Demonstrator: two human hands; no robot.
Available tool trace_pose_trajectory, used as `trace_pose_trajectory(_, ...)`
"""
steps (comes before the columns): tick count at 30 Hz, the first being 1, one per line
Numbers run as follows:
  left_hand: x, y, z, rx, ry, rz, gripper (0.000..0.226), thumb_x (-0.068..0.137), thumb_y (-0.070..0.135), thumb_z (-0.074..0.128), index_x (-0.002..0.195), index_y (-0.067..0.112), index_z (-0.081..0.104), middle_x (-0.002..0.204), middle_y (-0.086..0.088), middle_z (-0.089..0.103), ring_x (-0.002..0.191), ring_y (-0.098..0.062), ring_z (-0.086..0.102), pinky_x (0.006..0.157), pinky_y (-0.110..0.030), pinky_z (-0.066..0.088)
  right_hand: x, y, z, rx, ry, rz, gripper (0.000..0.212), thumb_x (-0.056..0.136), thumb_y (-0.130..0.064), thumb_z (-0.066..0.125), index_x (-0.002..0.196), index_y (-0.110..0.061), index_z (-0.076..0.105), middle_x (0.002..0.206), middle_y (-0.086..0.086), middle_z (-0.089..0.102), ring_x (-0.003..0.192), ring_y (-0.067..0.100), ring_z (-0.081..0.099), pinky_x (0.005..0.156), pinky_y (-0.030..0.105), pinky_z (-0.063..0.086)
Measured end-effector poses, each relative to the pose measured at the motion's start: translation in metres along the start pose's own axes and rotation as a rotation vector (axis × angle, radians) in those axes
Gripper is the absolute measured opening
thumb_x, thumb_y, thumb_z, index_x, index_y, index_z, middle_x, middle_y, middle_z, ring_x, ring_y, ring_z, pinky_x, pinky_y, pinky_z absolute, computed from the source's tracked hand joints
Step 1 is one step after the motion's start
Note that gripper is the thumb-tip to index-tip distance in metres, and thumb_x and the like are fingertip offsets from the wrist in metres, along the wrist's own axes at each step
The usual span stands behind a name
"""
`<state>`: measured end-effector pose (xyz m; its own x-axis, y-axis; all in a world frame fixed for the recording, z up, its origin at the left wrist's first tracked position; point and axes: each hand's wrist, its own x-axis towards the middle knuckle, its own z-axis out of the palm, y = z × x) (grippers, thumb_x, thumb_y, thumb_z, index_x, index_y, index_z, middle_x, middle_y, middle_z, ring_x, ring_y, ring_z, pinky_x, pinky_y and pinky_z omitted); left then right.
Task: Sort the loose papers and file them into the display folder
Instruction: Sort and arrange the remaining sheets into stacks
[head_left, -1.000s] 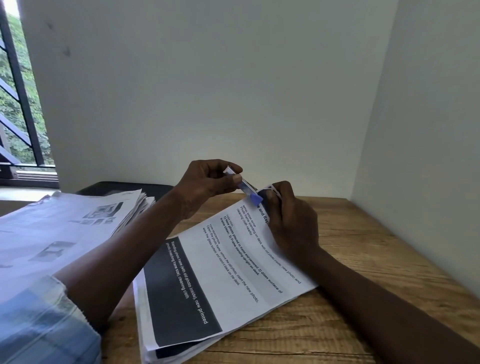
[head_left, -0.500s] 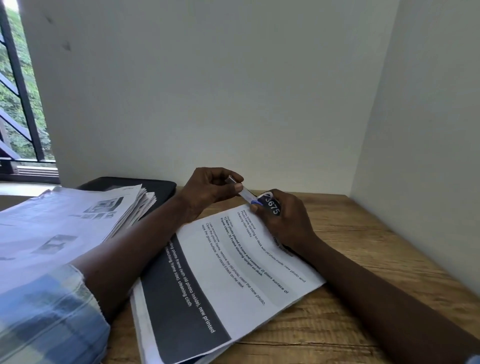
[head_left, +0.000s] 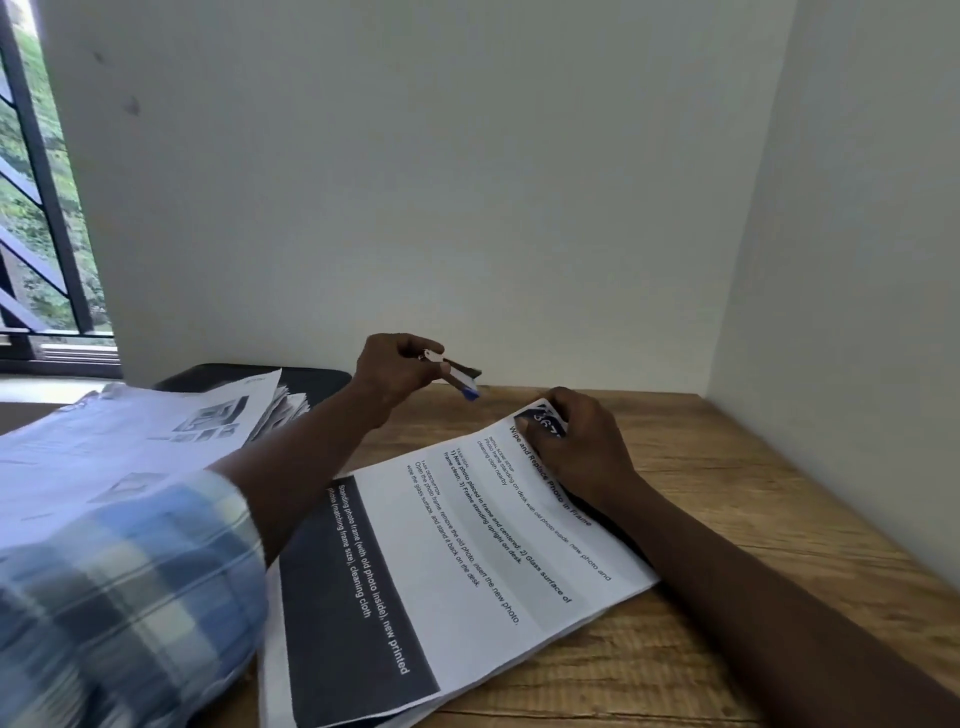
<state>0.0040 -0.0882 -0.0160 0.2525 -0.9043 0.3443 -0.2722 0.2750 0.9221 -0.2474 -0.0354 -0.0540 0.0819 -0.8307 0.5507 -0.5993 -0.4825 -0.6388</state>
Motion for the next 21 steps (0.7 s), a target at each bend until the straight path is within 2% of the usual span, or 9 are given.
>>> trace_pose_trajectory(4,0.028,-0.008,0.019,0.041,0.041,-0.029,0.026,0.073,0.004,0.09,0.09,0.018,0.076,0.082,-0.009,0.069,0.072,-0.024,0.066,0.092,-0.05,0.061,0.0,0.001,-0.002,0.023,0.0,0.014,0.01,0.086,-0.029,0.074,0.082,-0.024,0.066,0.078,-0.01,0.069,0.075,0.007,0.065,0.068,0.032,0.05)
trace_pose_trajectory(7,0.042,-0.012,0.035,0.037,0.023,-0.092,0.028,0.076,0.006,0.089,0.093,0.016,0.07,0.091,-0.014,0.072,0.071,-0.022,0.067,0.085,-0.04,0.063,0.001,0.003,-0.002,0.035,-0.013,0.019,0.009,0.085,-0.027,0.073,0.083,-0.024,0.065,0.08,-0.01,0.069,0.077,0.008,0.065,0.07,0.032,0.051)
trace_pose_trajectory(8,0.046,-0.014,0.037,0.107,0.024,-0.098,0.03,0.077,0.01,0.09,0.097,0.017,0.068,0.093,-0.012,0.073,0.072,-0.019,0.068,0.083,-0.036,0.062,0.002,0.003,-0.002,0.037,-0.021,0.022,0.008,0.085,-0.027,0.073,0.085,-0.025,0.065,0.082,-0.01,0.07,0.079,0.008,0.065,0.071,0.031,0.051)
trace_pose_trajectory(11,0.053,-0.017,0.036,0.577,-0.04,-0.018,0.024,0.082,0.026,0.085,0.102,0.016,0.074,0.096,0.002,0.072,0.09,-0.014,0.064,0.084,-0.026,0.049,0.005,0.004,0.0,0.017,-0.04,0.018,0.012,0.085,-0.028,0.072,0.083,-0.028,0.061,0.084,-0.011,0.069,0.083,0.013,0.065,0.073,0.031,0.05)
trace_pose_trajectory(13,0.053,-0.018,0.032,0.744,-0.145,-0.032,0.019,0.084,0.027,0.082,0.099,0.015,0.077,0.101,0.002,0.072,0.101,-0.016,0.063,0.083,-0.026,0.046,0.006,0.003,0.002,0.004,-0.044,0.017,0.014,0.085,-0.027,0.072,0.081,-0.031,0.058,0.086,-0.011,0.069,0.085,0.015,0.065,0.075,0.033,0.051)
trace_pose_trajectory(15,0.05,-0.016,0.03,0.852,-0.207,-0.028,0.023,0.089,0.036,0.078,0.101,0.016,0.076,0.108,0.0,0.071,0.107,-0.02,0.063,0.084,-0.028,0.047,0.007,0.001,0.004,0.001,-0.044,0.011,0.012,0.084,-0.027,0.07,0.084,-0.032,0.059,0.088,-0.01,0.07,0.088,0.016,0.065,0.078,0.037,0.053)
trace_pose_trajectory(18,0.035,0.004,0.03,0.83,-0.241,0.058,0.042,0.096,0.054,0.064,0.099,0.013,0.074,0.105,0.0,0.073,0.104,-0.023,0.066,0.083,-0.032,0.047,0.008,-0.004,0.004,0.01,-0.028,-0.018,0.01,0.084,-0.028,0.07,0.092,-0.029,0.063,0.09,-0.01,0.071,0.089,0.016,0.066,0.079,0.039,0.055)
trace_pose_trajectory(21,-0.002,0.041,0.027,0.542,-0.457,-0.075,0.057,0.097,0.067,0.053,0.104,0.016,0.077,0.101,-0.002,0.079,0.09,-0.019,0.073,0.08,-0.034,0.055,0.006,-0.012,-0.002,0.07,0.018,-0.044,0.01,0.085,-0.026,0.07,0.091,-0.031,0.064,0.087,-0.016,0.071,0.085,0.009,0.067,0.077,0.038,0.055)
